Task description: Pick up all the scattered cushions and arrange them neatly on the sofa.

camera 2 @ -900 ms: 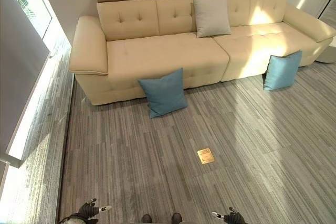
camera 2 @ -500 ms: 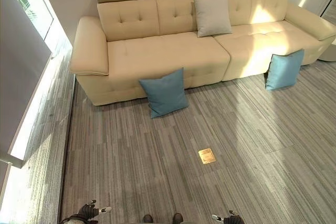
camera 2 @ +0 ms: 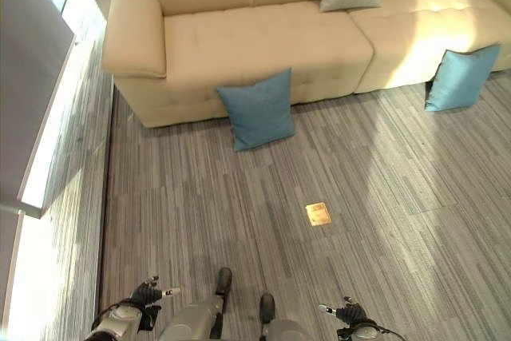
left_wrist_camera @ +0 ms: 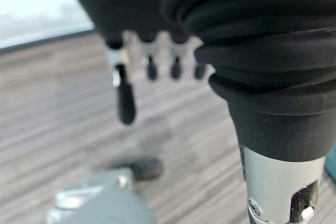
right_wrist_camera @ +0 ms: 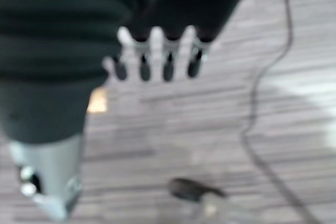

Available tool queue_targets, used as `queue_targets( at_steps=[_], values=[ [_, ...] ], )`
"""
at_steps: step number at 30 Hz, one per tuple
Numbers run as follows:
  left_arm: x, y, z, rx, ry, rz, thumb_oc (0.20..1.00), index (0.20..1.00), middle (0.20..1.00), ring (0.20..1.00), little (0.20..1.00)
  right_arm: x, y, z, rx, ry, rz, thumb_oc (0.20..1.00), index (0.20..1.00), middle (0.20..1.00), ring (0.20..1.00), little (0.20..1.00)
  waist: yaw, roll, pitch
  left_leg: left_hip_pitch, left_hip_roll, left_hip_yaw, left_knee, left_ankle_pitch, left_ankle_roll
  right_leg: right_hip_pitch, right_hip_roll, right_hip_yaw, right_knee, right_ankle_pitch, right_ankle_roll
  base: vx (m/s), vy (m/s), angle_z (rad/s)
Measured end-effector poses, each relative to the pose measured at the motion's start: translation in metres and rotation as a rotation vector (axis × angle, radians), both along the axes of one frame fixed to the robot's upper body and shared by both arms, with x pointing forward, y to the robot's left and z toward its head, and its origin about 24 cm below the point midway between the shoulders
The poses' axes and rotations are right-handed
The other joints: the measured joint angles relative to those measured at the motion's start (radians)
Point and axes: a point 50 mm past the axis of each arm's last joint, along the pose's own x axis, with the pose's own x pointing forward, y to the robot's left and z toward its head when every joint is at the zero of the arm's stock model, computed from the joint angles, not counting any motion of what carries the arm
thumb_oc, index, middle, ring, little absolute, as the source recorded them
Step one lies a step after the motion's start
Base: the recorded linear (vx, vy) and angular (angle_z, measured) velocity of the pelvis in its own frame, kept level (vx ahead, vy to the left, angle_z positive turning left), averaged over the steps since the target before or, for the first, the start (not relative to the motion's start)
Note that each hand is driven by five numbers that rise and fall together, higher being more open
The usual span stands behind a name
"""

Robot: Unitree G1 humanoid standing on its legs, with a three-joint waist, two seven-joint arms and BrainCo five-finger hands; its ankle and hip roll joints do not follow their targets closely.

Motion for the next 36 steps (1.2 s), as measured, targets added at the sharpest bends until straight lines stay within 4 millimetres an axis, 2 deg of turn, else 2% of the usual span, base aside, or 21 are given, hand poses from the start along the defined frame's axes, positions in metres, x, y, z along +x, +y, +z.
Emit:
queue_targets(
  at_steps=[3, 5, 6, 8, 9, 10, 12, 14, 15, 17, 19, 20, 21, 22, 24, 28, 30, 31, 33, 34, 36],
  values=[
    [0.005, 0.001, 0.002, 0.006, -0.013, -0.006, 1.0, 1.0, 1.0, 1.0, 1.0, 0.011, 0.006, 0.003, 0.015, -0.039, 0.02, 1.0, 1.0, 1.0, 1.0, 1.0, -0.002, 0.011, -0.014, 0.068, -0.018, 0.044, -0.048, -0.015, 0.067, -0.103, -0.021, 0.02, 0.274, -0.077, 0.096, 0.16, 0.152, -0.51],
    [0.016, 0.005, 0.007, 0.027, -0.035, -0.036, 1.0, 1.0, 1.0, 1.0, 1.0, 0.025, 0.009, 0.007, 0.011, -0.071, 0.074, 1.0, 1.0, 1.0, 1.0, 1.0, -0.004, 0.014, -0.009, 0.102, -0.017, 0.059, -0.043, -0.04, 0.092, -0.313, -0.019, 0.025, 0.712, -0.083, 0.156, 0.19, 0.129, -0.16],
    [0.021, 0.006, 0.01, 0.035, -0.05, -0.05, 1.0, 1.0, 1.0, 1.0, 1.0, 0.033, 0.011, 0.011, 0.014, -0.105, 0.083, 1.0, 1.0, 1.0, 1.0, 1.0, -0.012, 0.014, -0.005, 0.128, -0.022, 0.068, -0.046, -0.064, 0.088, -0.385, -0.026, 0.023, 0.811, -0.09, 0.158, 0.26, 0.092, -0.15],
    [0.018, 0.007, 0.009, 0.036, -0.044, -0.046, 1.0, 1.0, 1.0, 1.0, 1.0, 0.041, 0.013, 0.015, 0.022, -0.152, 0.085, 1.0, 1.0, 1.0, 1.0, 1.0, -0.012, 0.016, -0.003, 0.164, -0.031, 0.083, -0.046, -0.075, 0.086, -0.431, -0.03, 0.024, 0.757, -0.101, 0.136, 0.3, -0.008, -0.1],
    [0.018, 0.007, 0.009, 0.032, -0.046, -0.041, 1.0, 1.0, 1.0, 1.0, 1.0, 0.047, 0.014, 0.018, 0.022, -0.174, 0.095, 1.0, 1.0, 1.0, 1.0, 1.0, -0.019, 0.013, -0.004, 0.192, -0.033, 0.082, -0.047, -0.119, 0.069, -0.453, -0.022, 0.005, 0.639, -0.096, 0.133, 0.47, -0.168, -0.26],
    [0.004, 0.013, 0.004, 0.032, -0.011, 0.006, 1.0, 1.0, 1.0, 1.0, 1.0, 0.051, 0.016, 0.019, 0.025, -0.181, 0.1, 1.0, 1.0, 1.0, 1.0, 1.0, -0.007, -0.003, -0.013, 0.218, -0.038, 0.104, -0.047, -0.163, 0.051, -0.454, -0.023, -0.1, 0.355, -0.033, 0.117, 0.37, -0.153, -0.3],
    [-0.005, 0.019, 0.001, 0.038, 0.023, 0.053, 1.0, 1.0, 1.0, 1.0, 1.0, 0.047, 0.015, 0.017, 0.024, -0.169, 0.095, 1.0, 1.0, 1.0, 1.0, 1.0, -0.012, -0.022, -0.027, 0.251, -0.039, 0.096, -0.046, -0.194, 0.042, -0.429, -0.006, -0.136, 0.112, 0.064, 0.117, 0.33, -0.171, 0.03],
    [-0.015, 0.016, -0.003, 0.027, 0.045, 0.057, 1.0, 1.0, 1.0, 1.0, 1.0, 0.024, 0.01, 0.008, 0.013, -0.091, 0.071, 1.0, 1.0, 1.0, 1.0, 1.0, -0.027, -0.037, -0.04, 0.34, -0.036, 0.045, -0.039, -0.221, 0.005, -0.37, 0.012, -0.126, 0.147, 0.11, 0.064, 0.33, -0.214, 0.72],
    [-0.017, 0.008, -0.005, 0.007, 0.048, 0.056, 1.0, 1.0, 1.0, 1.0, 1.0, 0.009, 0.006, 0.003, 0.006, -0.04, 0.055, 1.0, 1.0, 1.0, 1.0, 1.0, -0.026, -0.034, -0.061, 0.383, -0.029, 0.018, -0.006, -0.237, -0.019, -0.312, 0.024, -0.094, 0.133, 0.198, -0.012, 0.25, -0.241, 0.55],
    [-0.026, -0.003, -0.01, -0.025, 0.068, 0.062, 1.0, 1.0, 1.0, 1.0, 1.0, 0.004, 0.003, 0.003, -0.001, -0.029, 0.058, 1.0, 1.0, 1.0, 1.0, 1.0, -0.002, -0.017, -0.106, 0.35, -0.007, 0.003, 0.129, -0.231, -0.035, -0.199, 0.05, -0.084, 0.006, 0.212, -0.041, 0.15, -0.314, 0.14],
    [-0.006, -0.012, -0.004, -0.038, 0.004, 0.011, 1.0, 1.0, 1.0, 1.0, 1.0, 0.006, 0.004, 0.005, -0.002, -0.055, 0.081, 1.0, 1.0, 1.0, 1.0, 1.0, 0.002, -0.053, -0.106, 0.115, -0.023, 0.041, 0.552, -0.229, -0.12, -0.181, 0.017, -0.116, -0.004, 0.191, -0.077, 0.12, -0.215, 0.47],
    [0.008, -0.016, 0.001, -0.043, -0.042, -0.021, 1.0, 1.0, 1.0, 1.0, 1.0, 0.01, 0.005, 0.005, -0.001, -0.061, 0.084, 1.0, 1.0, 1.0, 1.0, 1.0, 0.015, -0.071, -0.094, 0.022, -0.016, 0.057, 0.675, -0.233, -0.123, -0.173, 0.015, -0.118, -0.003, 0.176, -0.083, 0.15, -0.131, 0.35],
    [0.015, -0.016, 0.005, -0.043, -0.068, -0.034, 1.0, 1.0, 1.0, 1.0, 1.0, 0.012, 0.008, 0.005, 0.005, -0.061, 0.085, 1.0, 1.0, 1.0, 1.0, 1.0, 0.029, -0.085, -0.082, -0.014, -0.015, 0.059, 0.664, -0.249, -0.119, -0.154, 0.016, -0.117, -0.003, 0.163, -0.093, 0.18, -0.091, 0.1],
    [0.02, -0.013, 0.007, -0.033, -0.08, -0.037, 1.0, 1.0, 1.0, 1.0, 1.0, 0.016, 0.012, 0.004, 0.012, -0.065, 0.094, 1.0, 1.0, 1.0, 1.0, 1.0, 0.029, -0.109, -0.067, -0.041, -0.015, 0.061, 0.559, -0.254, -0.113, -0.123, 0.014, -0.12, -0.003, 0.143, -0.098, 0.2, -0.062, 0.04],
    [0.022, -0.009, 0.009, -0.021, -0.085, -0.051, 1.0, 1.0, 1.0, 1.0, 1.0, 0.017, 0.008, 0.005, 0.0, -0.061, 0.098, 1.0, 1.0, 1.0, 1.0, 1.0, 0.005, -0.111, -0.041, -0.08, -0.014, 0.064, 0.276, -0.225, -0.092, -0.065, 0.016, -0.145, -0.005, 0.091, -0.069, 0.23, -0.028, 0.17],
    [0.008, -0.007, 0.002, -0.016, -0.026, -0.033, 1.0, 1.0, 1.0, 1.0, 1.0, 0.007, 0.001, 0.003, -0.021, -0.006, 0.085, 1.0, 1.0, 1.0, 1.0, 1.0, -0.001, -0.046, -0.025, -0.121, -0.004, 0.066, 0.044, -0.023, -0.075, -0.008, 0.047, -0.124, -0.01, 0.011, -0.04, 0.24, 0.037, -0.14],
    [-0.014, -0.002, -0.005, -0.01, 0.038, -0.005, 1.0, 1.0, 1.0, 1.0, 1.0, 0.006, 0.004, 0.002, -0.014, -0.004, 0.09, 1.0, 1.0, 1.0, 1.0, 1.0, -0.002, -0.018, -0.038, -0.063, 0.0, 0.061, 0.056, 0.0, -0.038, 0.042, 0.057, -0.1, -0.004, -0.016, -0.021, 0.27, 0.131, -0.43],
    [-0.02, -0.002, -0.007, -0.01, 0.052, 0.001, 1.0, 1.0, 1.0, 1.0, 1.0, 0.005, 0.005, 0.001, -0.013, 0.0, 0.092, 1.0, 1.0, 1.0, 1.0, 1.0, -0.004, -0.02, -0.041, -0.009, -0.018, 0.062, 0.005, 0.008, 0.035, 0.064, 0.042, -0.084, 0.006, -0.036, 0.002, 0.2, 0.153, -0.43],
    [-0.024, -0.003, -0.008, -0.013, 0.062, 0.0, 1.0, 1.0, 1.0, 1.0, 1.0, 0.016, 0.008, 0.004, -0.003, -0.043, 0.1, 1.0, 1.0, 1.0, 1.0, 1.0, -0.002, 0.015, -0.036, 0.064, 0.002, 0.074, -0.05, 0.015, 0.075, -0.002, 0.046, -0.08, 0.217, -0.083, 0.068, 0.09, 0.107, -0.44],
    [-0.018, 0.0, -0.006, -0.003, 0.048, -0.009, 1.0, 1.0, 1.0, 1.0, 1.0, 0.025, 0.013, 0.008, 0.008, -0.084, 0.119, 1.0, 1.0, 1.0, 1.0, 1.0, -0.005, 0.023, -0.036, 0.082, 0.004, 0.076, -0.049, -0.002, 0.091, -0.095, 0.032, -0.084, 0.41, -0.137, 0.109, 0.11, 0.071, -0.12],
    [0.002, 0.004, 0.002, 0.016, 0.001, -0.032, 1.0, 1.0, 1.0, 1.0, 1.0, 0.038, 0.017, 0.014, 0.019, -0.139, 0.138, 1.0, 1.0, 1.0, 1.0, 1.0, 0.0, 0.014, -0.034, 0.113, -0.024, 0.082, -0.049, -0.03, 0.091, -0.257, -0.022, -0.053, 0.649, -0.167, 0.142, 0.15, 0.033, 0.05]
  ],
)
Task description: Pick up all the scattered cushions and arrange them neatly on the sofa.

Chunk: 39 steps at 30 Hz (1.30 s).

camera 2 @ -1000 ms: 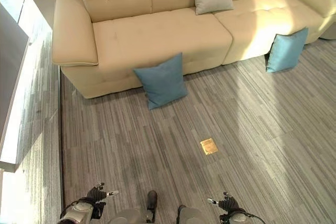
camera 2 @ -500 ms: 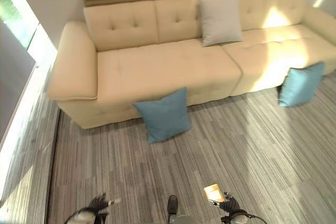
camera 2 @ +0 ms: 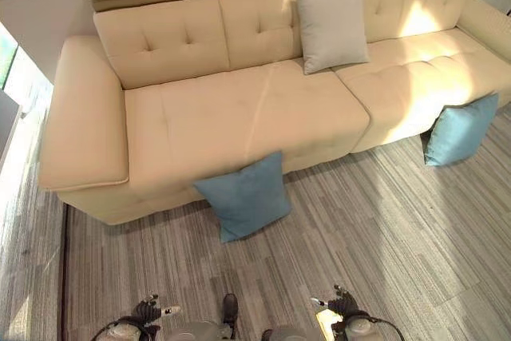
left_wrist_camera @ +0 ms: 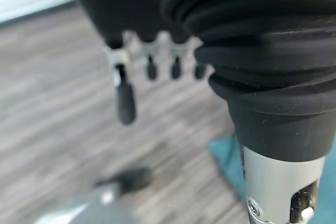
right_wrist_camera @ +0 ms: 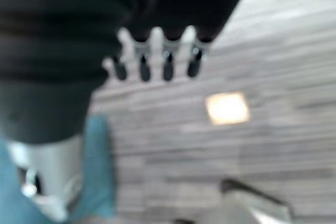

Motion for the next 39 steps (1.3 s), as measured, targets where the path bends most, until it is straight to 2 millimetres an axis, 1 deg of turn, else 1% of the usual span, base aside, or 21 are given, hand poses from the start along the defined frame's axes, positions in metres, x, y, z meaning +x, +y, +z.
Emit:
queue_targets(
  at_steps=[2, 4, 7, 9, 11, 13, 14, 16, 17, 19, 21, 23, 26, 27, 28, 29, 30, 31, 35, 38, 39],
  values=[
    [0.012, 0.002, 0.005, 0.008, -0.031, -0.007, 1.0, 1.0, 1.0, 1.0, 1.0, 0.012, 0.004, 0.005, 0.009, -0.041, 0.016, 1.0, 1.0, 1.0, 1.0, 1.0, -0.008, 0.006, 0.011, 0.025, -0.004, -0.012, 0.0, -0.016, -0.013, -0.074, 0.003, 0.044, -0.003, 0.0, -0.01, 0.15, -0.032, 0.24],
    [0.016, 0.004, 0.007, 0.014, -0.043, -0.009, 1.0, 1.0, 1.0, 1.0, 1.0, 0.017, 0.006, 0.007, 0.011, -0.053, 0.022, 1.0, 1.0, 1.0, 1.0, 1.0, -0.007, 0.004, 0.009, 0.055, -0.005, -0.012, 0.0, -0.039, -0.037, -0.09, -0.003, 0.05, -0.172, 0.034, -0.018, 0.17, -0.08, 0.2],
    [0.008, 0.008, 0.005, 0.02, -0.023, 0.008, 1.0, 1.0, 1.0, 1.0, 1.0, 0.018, 0.006, 0.007, 0.01, -0.057, 0.025, 1.0, 1.0, 1.0, 1.0, 1.0, -0.008, -0.008, 0.004, 0.084, -0.014, -0.017, 0.0, -0.081, -0.043, -0.115, 0.0, 0.063, -0.396, 0.169, -0.007, 0.19, -0.143, 0.01],
    [-0.002, 0.012, 0.001, 0.022, 0.011, 0.05, 1.0, 1.0, 1.0, 1.0, 1.0, 0.015, 0.005, 0.005, 0.003, -0.042, 0.03, 1.0, 1.0, 1.0, 1.0, 1.0, -0.02, -0.013, 0.0, 0.115, -0.018, -0.035, 0.0, -0.109, -0.047, -0.114, -0.002, 0.106, -0.503, 0.266, -0.007, 0.11, -0.11, 0.19],
    [-0.012, 0.013, -0.002, 0.022, 0.035, 0.057, 1.0, 1.0, 1.0, 1.0, 1.0, 0.004, 0.002, 0.0, -0.008, 0.001, 0.021, 1.0, 1.0, 1.0, 1.0, 1.0, -0.029, -0.022, -0.004, 0.156, -0.014, -0.051, 0.0, -0.13, -0.045, -0.092, -0.007, 0.104, -0.508, 0.316, -0.015, 0.22, -0.269, 0.4],
    [-0.02, 0.007, -0.006, 0.005, 0.054, 0.062, 1.0, 1.0, 1.0, 1.0, 1.0, -0.012, -0.001, -0.006, -0.013, 0.057, 0.007, 1.0, 1.0, 1.0, 1.0, 1.0, -0.026, -0.011, -0.033, 0.193, 0.022, -0.086, 0.0, -0.169, -0.083, -0.03, 0.017, 0.102, -0.488, 0.317, -0.021, 0.17, -0.326, 0.48],
    [-0.025, 0.004, -0.008, -0.001, 0.064, 0.065, 1.0, 1.0, 1.0, 1.0, 1.0, -0.017, -0.002, -0.008, -0.013, 0.076, 0.002, 1.0, 1.0, 1.0, 1.0, 1.0, -0.024, -0.005, -0.053, 0.199, 0.046, -0.106, 0.004, -0.178, -0.097, -0.007, 0.037, 0.094, -0.507, 0.31, -0.067, 0.07, -0.17, 0.56],
    [-0.024, 0.001, -0.009, -0.012, 0.063, 0.064, 1.0, 1.0, 1.0, 1.0, 1.0, -0.018, -0.004, -0.007, -0.019, 0.073, 0.003, 1.0, 1.0, 1.0, 1.0, 1.0, -0.017, -0.025, -0.057, 0.167, 0.052, -0.114, 0.088, -0.179, -0.124, 0.053, 0.039, 0.07, -0.596, 0.349, -0.133, 0.05, -0.261, 0.44],
    [-0.024, -0.001, -0.009, -0.019, 0.062, 0.064, 1.0, 1.0, 1.0, 1.0, 1.0, -0.01, -0.006, -0.004, -0.027, 0.052, 0.007, 1.0, 1.0, 1.0, 1.0, 1.0, -0.004, -0.039, -0.05, 0.136, 0.051, -0.112, 0.137, -0.193, -0.143, 0.076, 0.033, 0.068, -0.615, 0.349, -0.15, 0.03, -0.339, 0.34],
    [-0.015, -0.011, -0.009, -0.039, 0.044, 0.048, 1.0, 1.0, 1.0, 1.0, 1.0, -0.01, -0.012, -0.001, -0.041, 0.035, 0.005, 1.0, 1.0, 1.0, 1.0, 1.0, -0.008, -0.047, -0.047, 0.076, 0.068, -0.133, 0.239, -0.184, -0.182, 0.105, 0.034, 0.016, -0.632, 0.33, -0.176, 0.0, -0.15, 0.6],
    [-0.003, -0.009, -0.004, -0.035, 0.012, 0.04, 1.0, 1.0, 1.0, 1.0, 1.0, -0.01, -0.012, -0.001, -0.04, 0.039, 0.01, 1.0, 1.0, 1.0, 1.0, 1.0, -0.012, -0.073, -0.032, 0.017, 0.079, -0.086, 0.337, -0.197, -0.197, 0.13, 0.036, -0.038, -0.649, 0.312, -0.193, 0.05, -0.16, 0.85],
    [0.004, -0.008, -0.001, -0.028, -0.005, 0.026, 1.0, 1.0, 1.0, 1.0, 1.0, -0.011, -0.012, -0.002, -0.04, 0.043, 0.008, 1.0, 1.0, 1.0, 1.0, 1.0, -0.025, -0.085, -0.019, 0.009, 0.103, -0.009, 0.335, -0.197, -0.197, 0.146, 0.036, -0.077, -0.65, 0.296, -0.201, 0.06, -0.081, 0.67],
    [0.004, -0.01, -0.001, -0.025, -0.005, -0.009, 1.0, 1.0, 1.0, 1.0, 1.0, -0.014, -0.015, -0.002, -0.046, 0.055, -0.004, 1.0, 1.0, 1.0, 1.0, 1.0, -0.026, -0.099, -0.006, 0.008, 0.084, 0.024, 0.177, -0.186, -0.183, 0.151, 0.04, -0.103, -0.651, 0.281, -0.18, 0.08, -0.023, 0.32],
    [0.005, -0.011, -0.001, -0.023, -0.005, -0.013, 1.0, 1.0, 1.0, 1.0, 1.0, -0.014, -0.015, -0.002, -0.044, 0.054, -0.008, 1.0, 1.0, 1.0, 1.0, 1.0, -0.033, -0.1, 0.0, -0.002, 0.087, 0.055, 0.166, -0.18, -0.176, 0.155, 0.038, -0.113, -0.653, 0.279, -0.181, 0.11, 0.049, 0.4],
    [0.006, -0.012, 0.0, -0.024, -0.01, -0.019, 1.0, 1.0, 1.0, 1.0, 1.0, -0.022, -0.016, -0.005, -0.042, 0.074, -0.02, 1.0, 1.0, 1.0, 1.0, 1.0, -0.057, -0.092, 0.004, -0.023, 0.078, 0.093, 0.129, -0.154, -0.159, 0.153, 0.043, -0.134, -0.656, 0.267, -0.171, 0.13, 0.065, 0.21],
    [0.003, -0.009, -0.001, -0.019, -0.004, -0.015, 1.0, 1.0, 1.0, 1.0, 1.0, -0.023, -0.015, -0.006, -0.039, 0.08, -0.02, 1.0, 1.0, 1.0, 1.0, 1.0, -0.049, -0.081, 0.004, -0.024, 0.072, 0.078, 0.117, -0.145, -0.144, 0.152, 0.055, -0.117, -0.648, 0.262, -0.169, 0.11, 0.085, -0.21],
    [-0.005, -0.005, -0.003, -0.01, 0.02, -0.006, 1.0, 1.0, 1.0, 1.0, 1.0, -0.023, -0.011, -0.007, -0.031, 0.083, -0.015, 1.0, 1.0, 1.0, 1.0, 1.0, -0.042, -0.077, 0.0, -0.018, 0.055, 0.022, 0.108, -0.132, -0.125, 0.143, 0.063, -0.089, -0.633, 0.26, -0.167, 0.09, 0.091, -0.73],
    [-0.009, -0.005, -0.004, -0.01, 0.031, -0.003, 1.0, 1.0, 1.0, 1.0, 1.0, -0.022, -0.01, -0.007, -0.026, 0.078, -0.014, 1.0, 1.0, 1.0, 1.0, 1.0, -0.035, -0.066, -0.001, -0.019, 0.052, 0.001, 0.095, -0.117, -0.103, 0.138, 0.068, -0.074, -0.616, 0.263, -0.148, 0.06, 0.074, -0.59],
    [-0.013, -0.004, -0.006, -0.01, 0.042, 0.001, 1.0, 1.0, 1.0, 1.0, 1.0, -0.034, -0.005, -0.012, -0.012, 0.112, -0.022, 1.0, 1.0, 1.0, 1.0, 1.0, -0.042, -0.058, -0.001, 0.015, 0.031, 0.01, 0.044, -0.084, -0.067, 0.136, 0.055, -0.063, -0.611, 0.269, -0.132, 0.07, 0.119, -0.13],
    [-0.013, -0.002, -0.005, -0.006, 0.042, 0.01, 1.0, 1.0, 1.0, 1.0, 1.0, -0.026, -0.004, -0.01, -0.01, 0.09, -0.015, 1.0, 1.0, 1.0, 1.0, 1.0, -0.031, -0.037, 0.013, 0.047, 0.045, 0.036, 0.001, -0.054, -0.046, 0.081, 0.059, -0.034, -0.497, 0.261, -0.114, 0.03, 0.063, -0.19],
    [-0.012, -0.001, -0.005, -0.003, 0.039, 0.009, 1.0, 1.0, 1.0, 1.0, 1.0, -0.02, -0.003, -0.008, -0.007, 0.075, -0.01, 1.0, 1.0, 1.0, 1.0, 1.0, -0.029, -0.031, 0.017, 0.049, 0.048, 0.043, 0.001, -0.056, -0.04, 0.063, 0.059, -0.021, -0.455, 0.251, -0.091, 0.04, 0.066, -0.08]
  ],
)
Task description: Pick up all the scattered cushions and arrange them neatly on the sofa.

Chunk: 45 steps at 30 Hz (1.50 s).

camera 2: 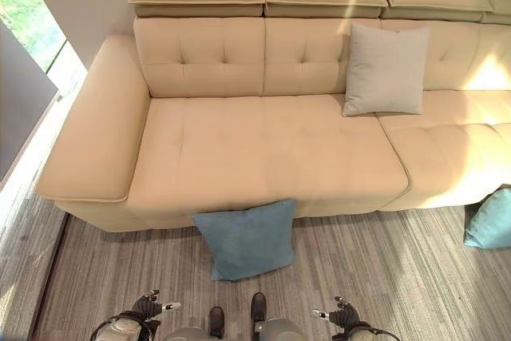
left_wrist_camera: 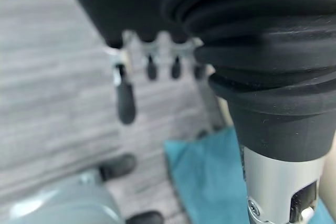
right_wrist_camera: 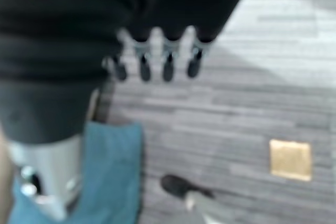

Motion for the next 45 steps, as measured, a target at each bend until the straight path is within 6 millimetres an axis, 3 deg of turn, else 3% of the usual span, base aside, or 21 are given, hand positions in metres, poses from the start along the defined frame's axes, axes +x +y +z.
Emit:
queue_targets(
  at_steps=[3, 4, 7, 8, 10, 11, 12, 13, 14, 20, 22, 25, 26, 29, 31, 33, 35, 38, 39, 41, 45],
  values=[
    [0.005, 0.006, 0.003, 0.016, -0.012, -0.002, 1.0, 1.0, 1.0, 1.0, 1.0, 0.014, 0.004, 0.005, 0.009, -0.045, 0.015, 1.0, 1.0, 1.0, 1.0, 1.0, -0.001, 0.009, 0.007, 0.011, 0.001, -0.009, 0.0, -0.008, 0.021, -0.071, -0.002, 0.058, 0.154, -0.05, 0.049, 0.06, 0.045, 0.08],
    [0.005, 0.007, 0.003, 0.019, -0.012, -0.002, 1.0, 1.0, 1.0, 1.0, 1.0, 0.017, 0.005, 0.006, 0.011, -0.056, 0.019, 1.0, 1.0, 1.0, 1.0, 1.0, -0.002, 0.011, 0.008, 0.013, 0.001, -0.015, 0.0, -0.01, 0.024, -0.088, 0.005, 0.097, 0.191, -0.054, 0.043, 0.13, -0.006, 0.16],
    [0.01, 0.008, 0.005, 0.024, -0.019, -0.001, 1.0, 1.0, 1.0, 1.0, 1.0, 0.025, 0.006, 0.01, 0.015, -0.092, 0.03, 1.0, 1.0, 1.0, 1.0, 1.0, -0.002, 0.027, 0.014, 0.025, 0.005, -0.047, 0.001, -0.016, 0.02, -0.085, -0.004, 0.203, 0.111, -0.066, 0.045, 0.13, -0.066, 0.26],
    [0.011, 0.009, 0.005, 0.026, -0.018, 0.011, 1.0, 1.0, 1.0, 1.0, 1.0, 0.026, 0.007, 0.01, 0.017, -0.092, 0.033, 1.0, 1.0, 1.0, 1.0, 1.0, -0.002, 0.032, 0.018, 0.034, 0.008, -0.05, 0.001, -0.021, 0.015, -0.086, -0.02, 0.212, 0.046, -0.054, 0.062, 0.1, -0.086, 0.16],
    [0.009, 0.013, 0.005, 0.031, -0.018, 0.035, 1.0, 1.0, 1.0, 1.0, 1.0, 0.03, 0.009, 0.013, 0.023, -0.116, 0.04, 1.0, 1.0, 1.0, 1.0, 1.0, -0.005, 0.029, 0.016, 0.049, 0.008, -0.063, 0.0, -0.038, 0.003, -0.104, -0.056, 0.208, -0.022, 0.0, 0.079, 0.1, -0.127, 0.3],
    [0.005, 0.016, 0.004, 0.036, -0.01, 0.042, 1.0, 1.0, 1.0, 1.0, 1.0, 0.023, 0.01, 0.01, 0.028, -0.102, 0.037, 1.0, 1.0, 1.0, 1.0, 1.0, -0.008, 0.008, 0.005, 0.078, 0.006, -0.088, 0.0, -0.056, -0.02, -0.079, -0.086, 0.194, -0.055, 0.048, 0.082, 0.11, -0.182, 0.56],
    [0.003, 0.019, 0.005, 0.042, -0.009, 0.044, 1.0, 1.0, 1.0, 1.0, 1.0, 0.014, 0.011, 0.007, 0.032, -0.08, 0.031, 1.0, 1.0, 1.0, 1.0, 1.0, -0.009, -0.016, -0.011, 0.095, -0.001, -0.1, 0.0, -0.071, -0.037, -0.049, -0.096, 0.182, -0.067, 0.053, 0.077, 0.11, -0.25, 0.45],
    [-0.009, 0.012, 0.0, 0.021, 0.014, 0.057, 1.0, 1.0, 1.0, 1.0, 1.0, 0.01, 0.003, 0.007, 0.01, -0.07, 0.026, 1.0, 1.0, 1.0, 1.0, 1.0, -0.002, 0.011, -0.031, 0.104, 0.052, -0.097, 0.0, -0.088, -0.064, -0.001, -0.052, 0.175, -0.141, 0.073, 0.04, 0.04, -0.207, 0.15],
    [-0.006, 0.011, 0.001, 0.015, -0.004, 0.063, 1.0, 1.0, 1.0, 1.0, 1.0, 0.012, -0.001, 0.009, -0.002, -0.078, 0.026, 1.0, 1.0, 1.0, 1.0, 1.0, 0.001, 0.016, -0.033, 0.097, 0.076, -0.098, 0.005, -0.091, -0.081, 0.014, -0.033, 0.163, -0.184, 0.097, 0.015, 0.0, -0.212, 0.02],
    [0.05, -0.003, 0.024, -0.017, -0.211, 0.072, 1.0, 1.0, 1.0, 1.0, 1.0, 0.02, -0.02, 0.019, -0.069, -0.119, 0.008, 1.0, 1.0, 1.0, 1.0, 1.0, 0.0, 0.02, -0.015, 0.025, 0.117, -0.119, 0.025, -0.086, -0.122, -0.014, 0.002, 0.098, -0.196, 0.102, -0.013, -0.06, -0.105, 0.26],
    [0.071, -0.008, 0.035, -0.025, -0.275, 0.069, 1.0, 1.0, 1.0, 1.0, 1.0, 0.026, -0.022, 0.022, -0.08, -0.133, 0.009, 1.0, 1.0, 1.0, 1.0, 1.0, -0.006, 0.007, 0.016, 0.015, 0.107, -0.119, 0.019, -0.085, -0.135, -0.03, -0.004, 0.102, -0.196, 0.112, -0.012, -0.02, 0.025, -0.03],
    [0.071, -0.01, 0.035, -0.03, -0.285, 0.063, 1.0, 1.0, 1.0, 1.0, 1.0, 0.026, -0.023, 0.021, -0.085, -0.127, 0.005, 1.0, 1.0, 1.0, 1.0, 1.0, -0.022, -0.012, 0.024, 0.019, 0.085, -0.114, 0.005, -0.083, -0.131, -0.039, -0.02, 0.129, -0.196, 0.118, -0.003, -0.05, 0.096, -0.26],
    [0.066, -0.008, 0.033, -0.027, -0.27, 0.067, 1.0, 1.0, 1.0, 1.0, 1.0, 0.027, -0.02, 0.021, -0.079, -0.13, 0.005, 1.0, 1.0, 1.0, 1.0, 1.0, -0.026, -0.029, 0.029, 0.016, 0.056, -0.102, -0.005, -0.078, -0.105, -0.063, -0.027, 0.177, -0.196, 0.143, 0.033, -0.09, 0.092, -0.7],
    [0.056, -0.003, 0.029, -0.016, -0.245, 0.076, 1.0, 1.0, 1.0, 1.0, 1.0, 0.035, -0.01, 0.021, -0.057, -0.152, 0.002, 1.0, 1.0, 1.0, 1.0, 1.0, -0.038, -0.069, 0.052, -0.006, 0.001, -0.041, 0.03, -0.079, -0.067, -0.112, -0.062, 0.239, -0.171, 0.155, 0.084, -0.07, 0.069, -0.68],
    [0.056, 0.0, 0.029, -0.005, -0.244, 0.07, 1.0, 1.0, 1.0, 1.0, 1.0, 0.028, -0.005, 0.014, -0.043, -0.116, -0.006, 1.0, 1.0, 1.0, 1.0, 1.0, -0.034, -0.056, 0.059, -0.003, 0.009, -0.015, 0.032, -0.07, -0.041, -0.126, -0.07, 0.223, -0.139, 0.062, 0.118, -0.01, -0.017, -0.27],
    [0.058, 0.004, 0.031, 0.006, -0.253, 0.071, 1.0, 1.0, 1.0, 1.0, 1.0, 0.031, 0.001, 0.015, -0.03, -0.127, 0.013, 1.0, 1.0, 1.0, 1.0, 1.0, -0.025, -0.012, 0.06, 0.0, 0.048, -0.016, 0.022, -0.066, -0.04, -0.148, -0.046, 0.146, -0.051, 0.056, 0.101, 0.0, -0.061, -0.05],
    [0.052, 0.011, 0.029, 0.024, -0.235, 0.077, 1.0, 1.0, 1.0, 1.0, 1.0, 0.034, 0.003, 0.017, -0.024, -0.15, 0.019, 1.0, 1.0, 1.0, 1.0, 1.0, -0.02, -0.015, 0.055, 0.001, 0.044, -0.029, 0.02, -0.065, -0.043, -0.102, -0.059, 0.134, -0.066, 0.06, 0.097, 0.0, -0.079, 0.22],
    [0.05, 0.014, 0.029, 0.031, -0.232, 0.079, 1.0, 1.0, 1.0, 1.0, 1.0, 0.039, -0.001, 0.022, -0.033, -0.179, 0.029, 1.0, 1.0, 1.0, 1.0, 1.0, 0.012, -0.012, 0.052, -0.008, 0.04, -0.042, 0.018, -0.059, -0.061, -0.033, -0.062, 0.127, -0.188, 0.11, 0.017, -0.07, -0.073, 0.12],
    [0.045, 0.013, 0.027, 0.027, -0.22, 0.083, 1.0, 1.0, 1.0, 1.0, 1.0, 0.047, -0.003, 0.027, -0.039, -0.212, 0.037, 1.0, 1.0, 1.0, 1.0, 1.0, 0.014, -0.005, 0.054, -0.014, 0.047, -0.044, 0.024, -0.057, -0.07, -0.029, -0.058, 0.125, -0.196, 0.112, 0.012, -0.25, -0.123, 0.33],
    [0.071, 0.002, 0.039, 0.012, -0.307, 0.075, 1.0, 1.0, 1.0, 1.0, 1.0, 0.057, -0.016, 0.039, -0.074, -0.271, 0.007, 1.0, 1.0, 1.0, 1.0, 1.0, 0.003, 0.01, 0.077, -0.088, 0.049, -0.09, 0.049, -0.061, -0.091, -0.072, -0.054, 0.089, -0.19, 0.115, 0.001, -0.26, -0.068, 0.46],
    [0.101, -0.002, 0.06, 0.009, -0.439, 0.14, 1.0, 1.0, 1.0, 1.0, 1.0, 0.079, -0.016, 0.056, -0.095, -0.392, -0.039, 1.0, 1.0, 1.0, 1.0, 1.0, -0.001, -0.008, 0.142, -0.238, 0.033, -0.091, 0.142, -0.066, -0.096, -0.208, -0.061, 0.09, -0.123, 0.127, 0.003, -0.24, -0.023, 0.02]
  ],
)
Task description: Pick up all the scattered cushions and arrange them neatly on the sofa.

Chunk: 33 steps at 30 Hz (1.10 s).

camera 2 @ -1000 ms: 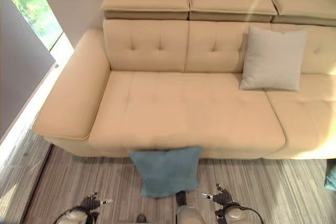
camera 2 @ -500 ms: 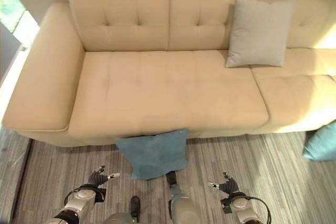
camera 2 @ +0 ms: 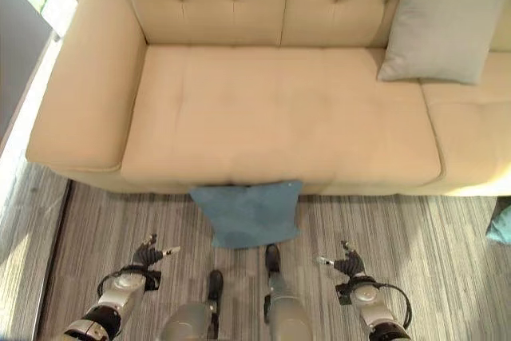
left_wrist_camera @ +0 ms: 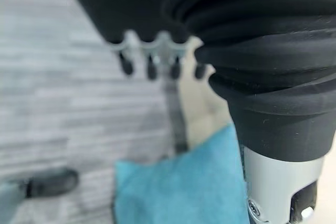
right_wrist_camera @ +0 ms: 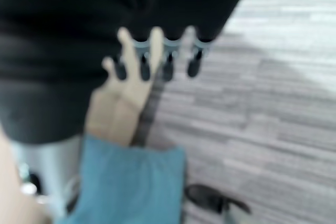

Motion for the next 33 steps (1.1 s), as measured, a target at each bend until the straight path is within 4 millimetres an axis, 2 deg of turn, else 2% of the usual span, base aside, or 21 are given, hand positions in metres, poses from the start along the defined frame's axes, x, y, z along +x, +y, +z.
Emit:
queue_targets(
  at_steps=[1, 3, 4, 5, 6, 8, 10, 11, 12, 13, 15, 18, 19, 25, 27, 28, 30, 31, 32, 33],
  values=[
    [0.01, -0.002, 0.008, -0.005, -0.048, 0.012, 1.0, 1.0, 1.0, 1.0, 1.0, 0.005, -0.002, 0.005, -0.004, -0.033, -0.021, 1.0, 1.0, 1.0, 1.0, 1.0, 0.0, -0.004, 0.009, -0.068, -0.007, -0.002, 0.044, -0.009, -0.002, -0.065, -0.004, 0.006, 0.04, -0.014, 0.014, -0.2, -0.039, 0.06],
    [0.038, -0.005, 0.03, 0.004, -0.15, 0.027, 1.0, 1.0, 1.0, 1.0, 1.0, 0.021, -0.003, 0.016, -0.036, -0.096, -0.05, 1.0, 1.0, 1.0, 1.0, 1.0, -0.01, -0.009, 0.052, -0.197, -0.018, -0.008, 0.138, -0.019, -0.002, -0.18, -0.014, 0.005, 0.107, -0.022, 0.014, -0.2, -0.047, 0.2],
    [0.051, -0.007, 0.042, 0.006, -0.192, 0.035, 1.0, 1.0, 1.0, 1.0, 1.0, 0.032, -0.002, 0.024, -0.046, -0.133, -0.055, 1.0, 1.0, 1.0, 1.0, 1.0, -0.015, -0.011, 0.083, -0.247, -0.023, -0.018, 0.181, -0.025, -0.004, -0.222, -0.016, 0.004, 0.138, -0.02, 0.01, -0.24, -0.063, 0.28],
    [0.07, -0.013, 0.06, 0.028, -0.259, 0.038, 1.0, 1.0, 1.0, 1.0, 1.0, 0.055, 0.002, 0.043, -0.072, -0.229, -0.074, 1.0, 1.0, 1.0, 1.0, 1.0, -0.029, -0.01, 0.106, -0.359, -0.027, -0.027, 0.273, -0.044, -0.008, -0.319, -0.02, 0.002, 0.208, -0.025, 0.008, -0.23, -0.054, 0.18],
    [0.07, -0.013, 0.06, 0.028, -0.259, 0.038, 1.0, 1.0, 1.0, 1.0, 1.0, 0.055, 0.002, 0.043, -0.072, -0.229, -0.074, 1.0, 1.0, 1.0, 1.0, 1.0, -0.029, -0.01, 0.106, -0.359, -0.027, -0.027, 0.273, -0.044, -0.008, -0.319, -0.02, 0.002, 0.208, -0.025, 0.008, -0.17, -0.042, 0.17],
    [0.098, -0.025, 0.094, 0.01, -0.397, 0.025, 1.0, 1.0, 1.0, 1.0, 1.0, 0.089, 0.006, 0.081, -0.104, -0.401, -0.103, 1.0, 1.0, 1.0, 1.0, 1.0, -0.04, -0.007, 0.139, -0.515, -0.034, -0.034, 0.421, -0.084, -0.001, -0.467, -0.033, -0.001, 0.348, -0.072, -0.011, -0.07, -0.031, 0.18],
    [0.106, -0.029, 0.109, -0.011, -0.463, 0.028, 1.0, 1.0, 1.0, 1.0, 1.0, 0.105, 0.016, 0.105, -0.123, -0.505, -0.067, 1.0, 1.0, 1.0, 1.0, 1.0, -0.05, -0.005, 0.138, -0.607, -0.035, -0.043, 0.511, -0.103, 0.003, -0.55, -0.033, 0.004, 0.43, -0.095, 0.006, -0.1, -0.05, 0.13],
    [0.112, -0.034, 0.123, -0.018, -0.519, 0.002, 1.0, 1.0, 1.0, 1.0, 1.0, 0.112, 0.015, 0.122, -0.144, -0.573, -0.049, 1.0, 1.0, 1.0, 1.0, 1.0, -0.048, 0.006, 0.129, -0.679, -0.036, -0.046, 0.563, -0.117, 0.008, -0.632, -0.032, 0.008, 0.497, -0.129, 0.028, -0.07, -0.043, 0.12],
    [0.118, -0.037, 0.138, -0.02, -0.576, -0.019, 1.0, 1.0, 1.0, 1.0, 1.0, 0.12, 0.012, 0.14, -0.158, -0.638, -0.052, 1.0, 1.0, 1.0, 1.0, 1.0, -0.043, 0.008, 0.132, -0.753, -0.035, -0.044, 0.607, -0.118, 0.007, -0.726, -0.026, 0.024, 0.637, -0.171, 0.014, -0.05, -0.035, 0.34],
    [0.127, -0.039, 0.158, -0.02, -0.643, -0.037, 1.0, 1.0, 1.0, 1.0, 1.0, 0.127, 0.01, 0.155, -0.17, -0.685, -0.056, 1.0, 1.0, 1.0, 1.0, 1.0, -0.052, 0.004, 0.137, -0.843, -0.051, -0.051, 0.683, -0.131, -0.005, -0.788, -0.024, 0.047, 0.755, -0.263, -0.014, -0.03, -0.046, 0.28],
    [0.139, -0.038, 0.184, -0.009, -0.712, -0.043, 1.0, 1.0, 1.0, 1.0, 1.0, 0.146, 0.016, 0.192, -0.175, -0.799, -0.048, 1.0, 1.0, 1.0, 1.0, 1.0, -0.029, 0.004, 0.174, -0.927, -0.041, -0.055, 0.758, -0.14, -0.02, -0.869, -0.001, 0.05, 0.8, -0.258, -0.01, -0.02, -0.042, 0.03],
    [0.145, -0.034, 0.198, -0.005, -0.741, -0.036, 1.0, 1.0, 1.0, 1.0, 1.0, 0.161, 0.023, 0.229, -0.18, -0.903, -0.034, 1.0, 1.0, 1.0, 1.0, 1.0, -0.03, 0.006, 0.177, -1.048, -0.046, -0.048, 0.831, -0.156, -0.027, -0.998, 0.001, 0.063, 0.877, -0.268, -0.019, 0.02, -0.04, -0.05],
    [0.148, -0.033, 0.205, -0.012, -0.754, -0.029, 1.0, 1.0, 1.0, 1.0, 1.0, 0.164, 0.025, 0.235, -0.178, -0.917, -0.031, 1.0, 1.0, 1.0, 1.0, 1.0, -0.031, 0.008, 0.185, -1.079, -0.046, -0.05, 0.847, -0.152, -0.025, -1.028, 0.004, 0.062, 0.89, -0.262, -0.018, 0.04, -0.054, 0.01],
    [0.153, -0.03, 0.22, -0.018, -0.787, -0.021, 1.0, 1.0, 1.0, 1.0, 1.0, 0.164, 0.014, 0.243, -0.181, -0.921, -0.038, 1.0, 1.0, 1.0, 1.0, 1.0, -0.036, 0.012, 0.182, -1.153, -0.046, -0.052, 0.862, -0.153, -0.028, -1.098, 0.002, 0.061, 0.899, -0.26, -0.015, 0.03, -0.037, 0.01],
    [0.156, -0.027, 0.232, -0.002, -0.808, -0.021, 1.0, 1.0, 1.0, 1.0, 1.0, 0.164, 0.011, 0.245, -0.167, -0.918, -0.048, 1.0, 1.0, 1.0, 1.0, 1.0, -0.04, 0.011, 0.183, -1.183, -0.048, -0.049, 0.87, -0.144, -0.03, -1.129, 0.002, 0.063, 0.91, -0.251, -0.015, 0.06, -0.027, 0.0],
    [0.159, -0.024, 0.24, 0.016, -0.818, -0.027, 1.0, 1.0, 1.0, 1.0, 1.0, 0.167, 0.012, 0.254, -0.18, -0.934, -0.026, 1.0, 1.0, 1.0, 1.0, 1.0, -0.043, 0.012, 0.182, -1.189, -0.047, -0.047, 0.871, -0.149, -0.029, -1.137, 0.002, 0.063, 0.91, -0.256, -0.018, 0.07, -0.032, -0.03],
    [0.166, -0.017, 0.269, 0.053, -0.871, -0.021, 1.0, 1.0, 1.0, 1.0, 1.0, 0.172, 0.011, 0.28, -0.186, -0.993, -0.021, 1.0, 1.0, 1.0, 1.0, 1.0, -0.052, 0.012, 0.182, -1.241, -0.046, -0.04, 0.895, -0.154, -0.032, -1.191, 0.002, 0.067, 0.934, -0.259, -0.016, 0.06, -0.026, -0.03],
    [0.169, -0.02, 0.283, 0.048, -0.906, -0.027, 1.0, 1.0, 1.0, 1.0, 1.0, 0.174, 0.01, 0.291, -0.188, -1.018, -0.017, 1.0, 1.0, 1.0, 1.0, 1.0, -0.052, 0.012, 0.182, -1.259, -0.046, -0.036, 0.9, -0.155, -0.033, -1.21, 0.003, 0.071, 0.938, -0.259, -0.016, 0.06, -0.023, -0.07],
    [0.174, -0.025, 0.308, 0.051, -0.95, -0.042, 1.0, 1.0, 1.0, 1.0, 1.0, 0.183, 0.013, 0.309, -0.198, -1.026, -0.015, 1.0, 1.0, 1.0, 1.0, 1.0, -0.053, 0.012, 0.183, -1.294, -0.047, -0.024, 0.91, -0.156, -0.032, -1.251, 0.008, 0.088, 0.947, -0.255, -0.013, 0.05, -0.02, -0.11],
    [0.175, -0.028, 0.313, 0.049, -0.964, -0.051, 1.0, 1.0, 1.0, 1.0, 1.0, 0.184, 0.015, 0.315, -0.193, -1.044, -0.009, 1.0, 1.0, 1.0, 1.0, 1.0, -0.052, 0.012, 0.183, -1.296, -0.046, -0.023, 0.912, -0.159, -0.033, -1.254, 0.011, 0.092, 0.948, -0.255, -0.014, 0.04, -0.021, -0.12]
  ],
)
